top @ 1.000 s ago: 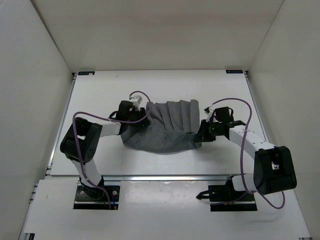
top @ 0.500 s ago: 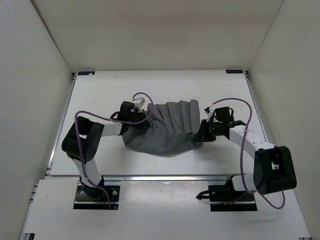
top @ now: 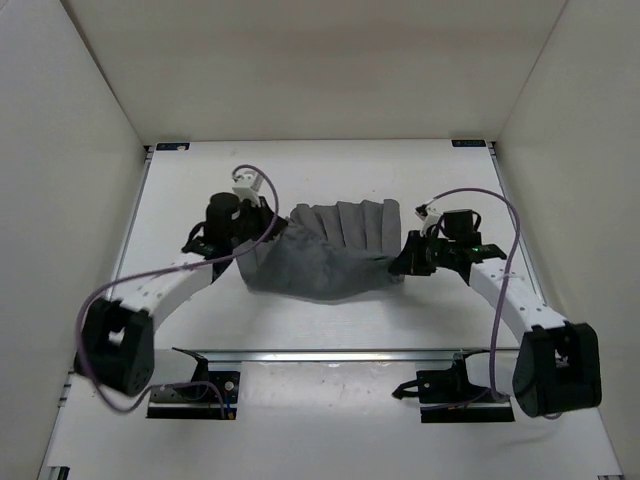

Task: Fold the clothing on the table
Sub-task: Flatten the skirt out

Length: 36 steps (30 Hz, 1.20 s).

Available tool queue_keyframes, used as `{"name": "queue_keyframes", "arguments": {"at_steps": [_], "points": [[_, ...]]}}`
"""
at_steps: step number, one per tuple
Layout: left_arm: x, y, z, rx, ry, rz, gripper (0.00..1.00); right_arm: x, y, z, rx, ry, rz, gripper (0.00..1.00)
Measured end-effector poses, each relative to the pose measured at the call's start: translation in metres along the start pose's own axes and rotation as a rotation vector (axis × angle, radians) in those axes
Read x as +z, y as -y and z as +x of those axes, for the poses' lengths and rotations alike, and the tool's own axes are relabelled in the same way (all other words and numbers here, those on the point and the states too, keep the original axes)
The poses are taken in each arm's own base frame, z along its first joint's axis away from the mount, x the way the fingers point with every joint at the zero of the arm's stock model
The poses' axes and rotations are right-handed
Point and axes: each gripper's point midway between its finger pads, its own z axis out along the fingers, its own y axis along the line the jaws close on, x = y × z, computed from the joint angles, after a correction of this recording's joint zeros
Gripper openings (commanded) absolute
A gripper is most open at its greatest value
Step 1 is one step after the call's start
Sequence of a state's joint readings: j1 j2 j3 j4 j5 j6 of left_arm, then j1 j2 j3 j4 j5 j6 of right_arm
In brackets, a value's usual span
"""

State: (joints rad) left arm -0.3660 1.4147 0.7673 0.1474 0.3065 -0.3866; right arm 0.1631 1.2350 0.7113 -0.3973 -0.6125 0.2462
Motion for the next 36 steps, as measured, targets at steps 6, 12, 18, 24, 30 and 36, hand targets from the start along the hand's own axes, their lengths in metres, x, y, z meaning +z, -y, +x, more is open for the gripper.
{"name": "queue_keyframes", "arguments": {"at_steps": [6,12,18,24,30,36], "points": [[-0.096,0.038,-0.103,0.057,0.395,0.009,0.0,-0.049,-0.041,-0.044,-0.152,0.205,-0.114,0.0],[-0.167,0.062,-0.137,0.074,0.604,0.019,0.0,-0.084,-0.08,-0.07,-0.296,0.276,-0.188,0.0],[-0.192,0.065,-0.145,0.067,0.667,0.001,0.0,-0.109,-0.115,-0.098,-0.422,0.272,-0.215,0.0],[-0.149,0.032,-0.161,0.042,0.605,-0.093,0.0,-0.07,-0.114,-0.15,-0.442,0.166,-0.178,0.0],[-0.089,0.005,-0.203,0.04,0.523,-0.149,0.0,-0.028,-0.097,-0.228,-0.447,0.12,-0.061,0.0],[-0.116,0.036,-0.271,0.118,0.659,-0.109,0.0,-0.084,-0.136,-0.292,-0.598,0.368,0.001,0.0]]}}
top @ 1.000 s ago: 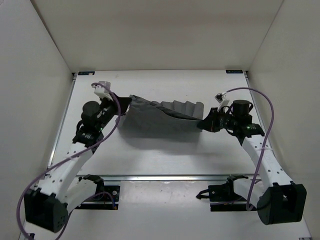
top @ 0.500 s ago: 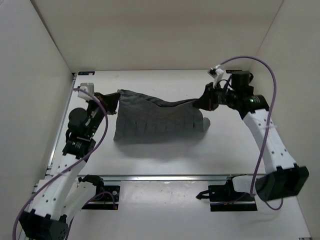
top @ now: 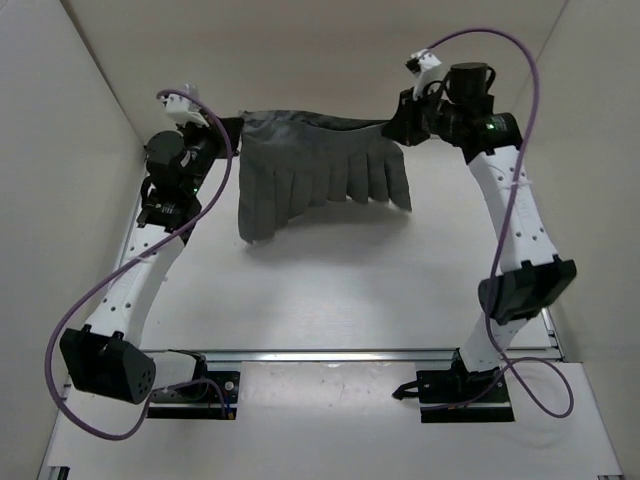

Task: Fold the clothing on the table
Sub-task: Flatten the skirt out, then fold the skirt

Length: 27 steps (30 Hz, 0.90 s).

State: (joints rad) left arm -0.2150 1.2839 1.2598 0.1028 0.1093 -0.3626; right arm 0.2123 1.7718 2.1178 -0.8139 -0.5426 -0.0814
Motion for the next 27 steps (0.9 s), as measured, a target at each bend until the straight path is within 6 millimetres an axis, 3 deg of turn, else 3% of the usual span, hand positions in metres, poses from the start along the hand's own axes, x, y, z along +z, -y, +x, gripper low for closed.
{"name": "queue_keyframes", "arguments": {"at_steps": [2,4,5,7,10,13,15,17,20,24,27], "points": [[-0.009,0.01,-0.021,0.013,0.054,0.023,0.0,-0.026,-0.006,-0.01,-0.024,0.065,0.017,0.0],[-0.023,0.017,-0.031,0.015,0.097,0.045,0.0,-0.05,-0.011,-0.004,-0.024,0.105,0.026,0.0],[-0.03,0.019,-0.029,0.011,0.109,0.056,0.0,-0.058,-0.013,0.003,-0.018,0.118,0.021,0.0],[-0.046,0.02,-0.007,-0.009,0.096,0.072,0.0,-0.061,-0.018,0.029,0.003,0.109,0.01,0.0],[-0.069,0.005,0.068,-0.053,-0.026,0.042,0.0,-0.043,-0.023,0.094,0.077,0.007,-0.007,0.0],[-0.101,-0.019,0.16,-0.103,-0.211,-0.035,0.0,-0.021,-0.037,0.189,0.199,-0.188,-0.032,0.0],[-0.135,-0.032,0.214,-0.136,-0.329,-0.083,0.0,-0.024,-0.054,0.256,0.291,-0.339,-0.047,0.0],[-0.166,-0.035,0.241,-0.155,-0.397,-0.108,0.0,-0.04,-0.074,0.3,0.358,-0.449,-0.059,0.0],[-0.192,-0.026,0.24,-0.182,-0.394,-0.085,0.0,-0.072,-0.099,0.325,0.402,-0.487,-0.075,0.0],[-0.211,-0.012,0.21,-0.23,-0.297,-0.029,0.0,-0.099,-0.123,0.318,0.421,-0.431,-0.137,0.0],[-0.215,-0.007,0.207,-0.253,-0.294,-0.01,0.0,-0.103,-0.132,0.32,0.442,-0.451,-0.173,0.0]]}}
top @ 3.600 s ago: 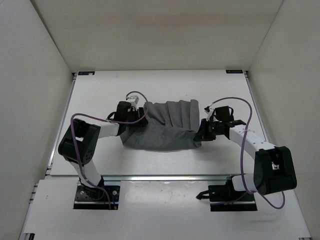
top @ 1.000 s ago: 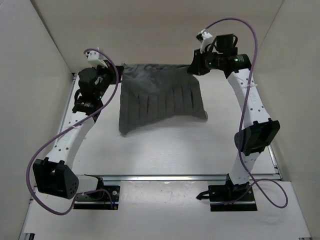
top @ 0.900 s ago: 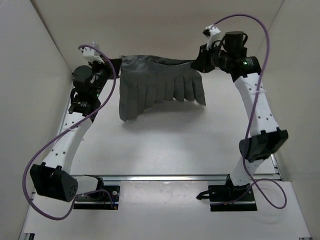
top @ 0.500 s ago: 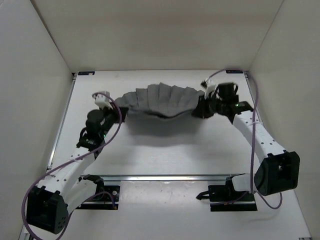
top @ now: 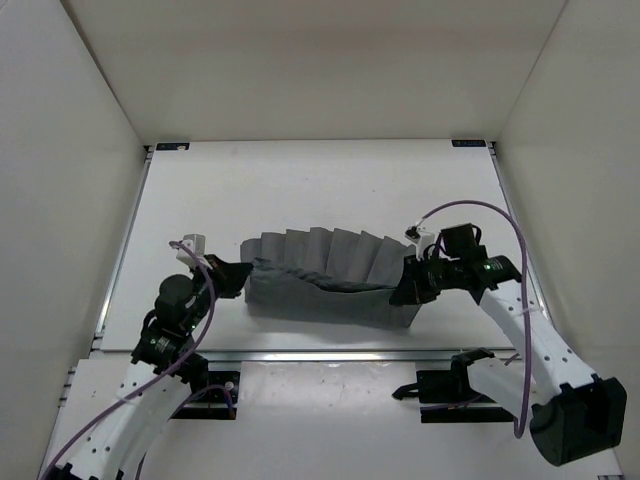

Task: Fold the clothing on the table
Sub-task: Fold the skirt

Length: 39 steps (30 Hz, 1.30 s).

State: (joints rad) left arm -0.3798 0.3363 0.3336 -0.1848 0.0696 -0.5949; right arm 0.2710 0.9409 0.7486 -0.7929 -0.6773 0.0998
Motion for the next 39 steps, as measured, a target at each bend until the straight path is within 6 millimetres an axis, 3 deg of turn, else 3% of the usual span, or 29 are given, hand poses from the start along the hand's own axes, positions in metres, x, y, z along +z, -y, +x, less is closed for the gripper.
{"name": "queue_keyframes", "arguments": {"at_steps": [4,6,9,12,15,17,19,20,21,23,24,27,31,35,39], "points": [[0.013,-0.013,0.013,-0.014,-0.067,-0.064,0.0,0.006,0.002,-0.01,0.034,-0.057,-0.003,0.0],[0.029,-0.023,0.013,-0.01,-0.097,-0.127,0.0,0.007,0.013,-0.041,0.064,-0.011,0.002,0.0],[0.07,-0.031,-0.004,0.017,-0.112,-0.206,0.0,0.009,0.049,-0.102,0.128,0.126,0.037,0.0],[0.137,-0.04,-0.016,0.06,-0.142,-0.261,0.0,0.03,0.098,-0.155,0.196,0.18,0.076,0.0],[0.188,-0.066,-0.002,0.069,-0.191,-0.312,0.0,0.064,0.146,-0.18,0.26,0.169,0.116,0.0],[0.202,-0.087,0.022,0.061,-0.243,-0.351,0.0,0.083,0.168,-0.18,0.304,0.145,0.132,0.0],[0.21,-0.104,0.042,0.057,-0.296,-0.385,0.2,0.095,0.18,-0.18,0.338,0.13,0.136,0.0],[0.214,-0.108,0.046,0.06,-0.31,-0.393,0.46,0.099,0.184,-0.183,0.348,0.129,0.134,0.07],[0.221,-0.111,0.049,0.062,-0.318,-0.398,0.64,0.101,0.187,-0.188,0.354,0.135,0.134,0.3],[0.231,-0.113,0.044,0.057,-0.31,-0.394,0.82,0.103,0.193,-0.205,0.349,0.157,0.131,0.48],[0.237,-0.112,0.038,0.048,-0.294,-0.385,0.87,0.102,0.197,-0.219,0.326,0.182,0.132,0.51],[0.242,-0.114,0.019,0.036,-0.239,-0.374,0.9,0.097,0.201,-0.249,0.265,0.239,0.142,0.51],[0.232,-0.117,0.002,0.031,-0.195,-0.373,0.83,0.091,0.203,-0.255,0.229,0.263,0.156,0.5],[0.207,-0.112,0.009,0.052,-0.22,-0.365,0.83,0.087,0.206,-0.22,0.246,0.224,0.215,0.51],[0.174,-0.105,0.035,0.064,-0.288,-0.37,0.82,0.069,0.201,-0.176,0.284,0.199,0.301,0.51]]}}
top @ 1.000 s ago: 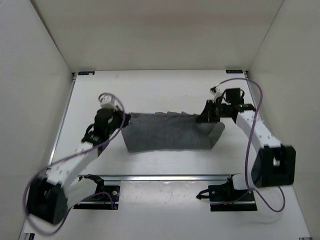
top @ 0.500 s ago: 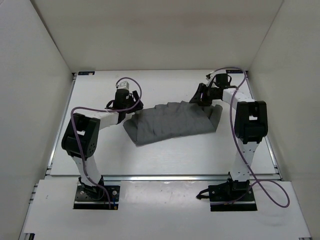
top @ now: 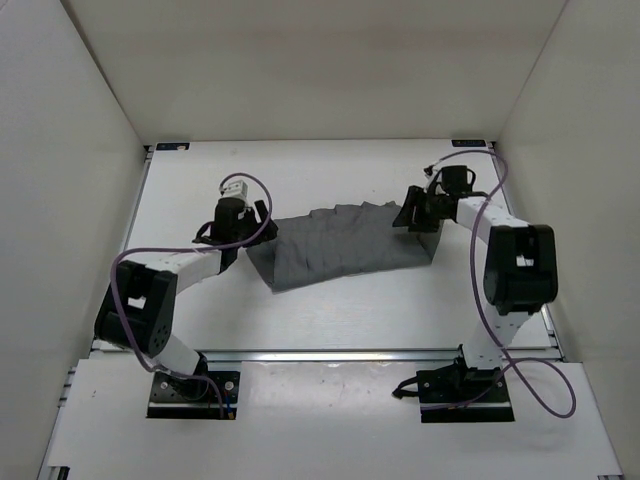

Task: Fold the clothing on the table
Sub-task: Fold the skirt

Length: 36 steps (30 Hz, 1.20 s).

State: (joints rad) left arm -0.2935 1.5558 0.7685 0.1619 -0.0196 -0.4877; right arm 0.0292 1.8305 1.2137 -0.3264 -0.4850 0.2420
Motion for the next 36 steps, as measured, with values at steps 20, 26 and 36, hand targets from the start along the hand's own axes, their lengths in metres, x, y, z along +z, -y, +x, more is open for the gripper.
{"name": "queue_keyframes", "arguments": {"at_steps": [20,26,36], "points": [[-0.05,-0.037,0.08,-0.064,-0.198,-0.093,0.79,-0.078,0.054,0.057,0.163,0.116,0.263,0.56],[-0.05,-0.034,0.085,-0.088,-0.213,-0.087,0.75,-0.071,0.057,0.066,0.189,0.095,0.259,0.56],[-0.036,-0.025,0.097,-0.108,-0.241,-0.064,0.18,-0.058,0.065,0.073,0.229,0.07,0.25,0.57]]}}
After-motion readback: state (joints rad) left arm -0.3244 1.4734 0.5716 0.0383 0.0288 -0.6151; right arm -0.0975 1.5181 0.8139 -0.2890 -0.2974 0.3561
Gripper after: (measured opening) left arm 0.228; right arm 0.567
